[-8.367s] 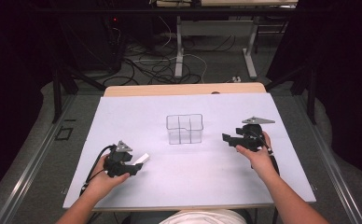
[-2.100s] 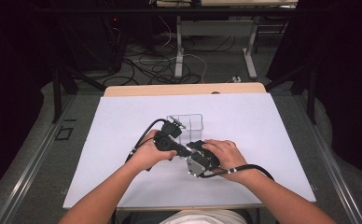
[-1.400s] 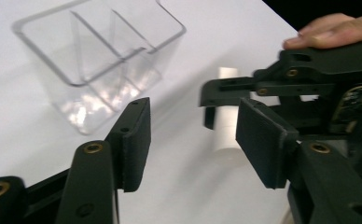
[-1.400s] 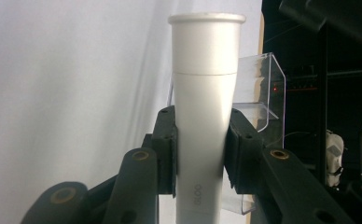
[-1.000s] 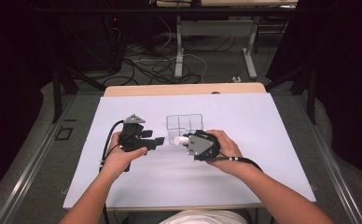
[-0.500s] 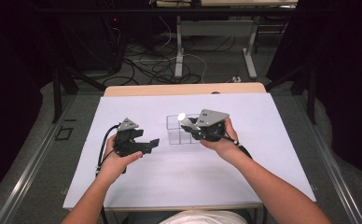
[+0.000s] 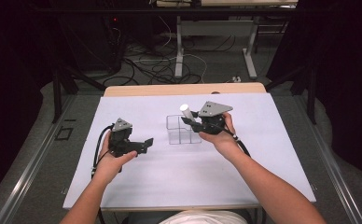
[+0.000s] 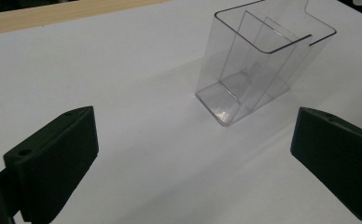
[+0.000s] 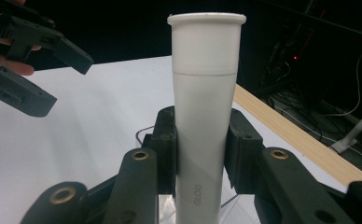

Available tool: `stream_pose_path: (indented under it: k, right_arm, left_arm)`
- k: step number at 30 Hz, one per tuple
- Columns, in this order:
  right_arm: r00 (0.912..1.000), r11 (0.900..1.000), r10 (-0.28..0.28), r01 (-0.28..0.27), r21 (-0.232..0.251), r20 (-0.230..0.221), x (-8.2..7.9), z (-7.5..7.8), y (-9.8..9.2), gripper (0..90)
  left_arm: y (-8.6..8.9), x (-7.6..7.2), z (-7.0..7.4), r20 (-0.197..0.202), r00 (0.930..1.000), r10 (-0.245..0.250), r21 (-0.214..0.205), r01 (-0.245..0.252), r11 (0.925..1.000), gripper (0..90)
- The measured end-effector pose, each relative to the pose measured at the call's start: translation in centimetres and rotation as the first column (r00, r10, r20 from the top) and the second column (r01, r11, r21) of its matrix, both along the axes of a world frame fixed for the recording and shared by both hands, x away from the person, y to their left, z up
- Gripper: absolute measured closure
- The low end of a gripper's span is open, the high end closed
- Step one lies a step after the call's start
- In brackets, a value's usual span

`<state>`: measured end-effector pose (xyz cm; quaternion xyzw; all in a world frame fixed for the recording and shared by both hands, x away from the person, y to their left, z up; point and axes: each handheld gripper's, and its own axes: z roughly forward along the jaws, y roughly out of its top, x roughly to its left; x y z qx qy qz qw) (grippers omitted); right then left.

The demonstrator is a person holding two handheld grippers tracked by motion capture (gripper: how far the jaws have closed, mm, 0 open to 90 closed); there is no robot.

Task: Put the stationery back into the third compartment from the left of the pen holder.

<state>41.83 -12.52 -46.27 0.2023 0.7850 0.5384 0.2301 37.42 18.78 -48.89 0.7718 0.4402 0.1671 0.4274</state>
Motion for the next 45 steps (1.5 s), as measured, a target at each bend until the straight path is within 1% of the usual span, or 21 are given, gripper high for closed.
stream_pose_path:
  k: [2,3,4,5,6,9,10,16,18,19,22,23,26,32,35,36,37,39,41,42,45]
  right_arm:
    - [1.0000,0.9999,-0.007,0.008,0.009,-0.003,0.2,-0.1,0.0,68.7]
    - [0.9999,0.9998,-0.012,0.012,0.018,-0.008,0.2,-0.2,0.1,68.7]
    - [0.9998,0.9998,-0.014,0.015,0.014,-0.015,0.3,-0.2,0.0,68.7]
    - [0.9998,0.9996,-0.016,0.016,0.024,-0.010,0.4,-0.3,0.0,68.7]
    - [0.9996,0.9993,-0.023,0.023,0.029,-0.018,0.4,-0.4,0.1,68.7]
    - [0.9992,0.9990,-0.034,0.035,0.029,-0.021,0.5,-0.7,0.0,68.7]
    - [0.9991,0.9984,-0.039,0.040,0.041,-0.017,0.6,-0.8,0.0,68.7]
    - [0.9967,0.9960,-0.066,0.069,0.057,-0.047,1.0,-1.8,-0.3,68.7]
    - [0.9959,0.9951,-0.072,0.075,0.064,-0.055,1.0,-2.0,-0.4,68.7]
    - [0.9963,0.9943,-0.071,0.074,0.077,-0.048,1.1,-2.2,-0.4,68.7]
    - [0.9949,0.9934,-0.081,0.086,0.077,-0.059,1.2,-2.6,-0.5,68.7]
    - [0.9943,0.9932,-0.084,0.089,0.075,-0.066,1.2,-2.7,-0.5,68.7]
    - [0.9933,0.9925,-0.087,0.093,0.079,-0.075,1.2,-3.1,-0.6,68.7]
    - [0.9912,0.9910,-0.099,0.106,0.081,-0.088,1.4,-3.7,-0.6,68.7]
    - [0.9904,0.9926,-0.099,0.105,0.061,-0.097,1.4,-3.9,-0.6,68.7]
    - [0.9909,0.9917,-0.100,0.106,0.072,-0.091,1.5,-4.1,-0.5,68.7]
    - [0.9905,0.9922,-0.099,0.105,0.066,-0.096,1.5,-4.2,-0.5,68.7]
    - [0.9895,0.9901,-0.105,0.114,0.083,-0.099,1.6,-4.3,-0.6,68.7]
    - [0.9884,0.9899,-0.112,0.120,0.076,-0.103,1.6,-4.4,-0.7,68.7]
    - [0.9893,0.9897,-0.110,0.118,0.081,-0.096,1.7,-4.4,-0.7,68.7]
    - [0.9876,0.9882,-0.120,0.129,0.083,-0.101,1.8,-4.5,-0.7,68.7]
  left_arm:
    - [0.1,0.0,-0.1,-0.002,0.9999,0.013,0.004,-0.013,0.9999,0.5]
    - [0.3,0.0,-0.2,0.004,0.9999,0.011,0.020,-0.011,0.9997,0.5]
    - [0.3,0.0,-0.3,0.003,0.9997,0.026,0.013,-0.026,0.9996,0.5]
    - [0.4,0.0,-0.3,0.001,0.9996,0.029,0.019,-0.029,0.9994,0.5]
    - [0.4,0.1,-0.4,0.009,0.9991,0.041,0.010,-0.041,0.9991,0.5]
    - [0.7,0.0,-0.5,0.008,0.9986,0.053,0.011,-0.053,0.9985,0.5]
    - [0.8,0.0,-0.5,0.013,0.9983,0.056,0.006,-0.056,0.9984,0.5]
    - [0.9,-0.1,-0.6,0.028,0.9977,0.061,0.001,-0.061,0.9981,0.5]
    - [0.9,-0.1,-0.7,0.023,0.9974,0.068,-0.006,-0.068,0.9977,0.6]
    - [0.9,0.0,-0.7,0.027,0.9971,0.072,-0.006,-0.072,0.9974,0.6]
    - [0.9,0.0,-0.9,0.019,0.9977,0.066,0.002,-0.066,0.9978,0.6]
    - [0.9,0.0,-0.9,0.013,0.9979,0.063,0.016,-0.063,0.9979,0.6]
    - [0.8,0.0,-1.1,0.017,0.9977,0.066,0.009,-0.066,0.9978,0.6]
    - [0.7,0.0,-1.3,0.002,0.9981,0.062,0.008,-0.062,0.9980,0.6]
    - [0.6,0.1,-1.4,-0.002,0.9982,0.060,0.008,-0.060,0.9981,0.7]
    - [0.6,0.1,-1.4,-0.005,0.9982,0.060,0.011,-0.060,0.9981,0.7]
    - [0.5,0.1,-1.4,-0.005,0.9981,0.061,0.010,-0.061,0.9981,0.7]
    - [0.5,0.1,-1.4,-0.004,0.9982,0.060,0.008,-0.060,0.9982,0.6]
    - [0.5,0.1,-1.4,-0.004,0.9982,0.060,0.009,-0.060,0.9981,0.6]
    - [0.5,0.1,-1.5,-0.005,0.9981,0.061,0.010,-0.061,0.9981,0.6]
    - [0.6,0.1,-1.5,-0.010,0.9982,0.059,0.012,-0.059,0.9982,0.7]
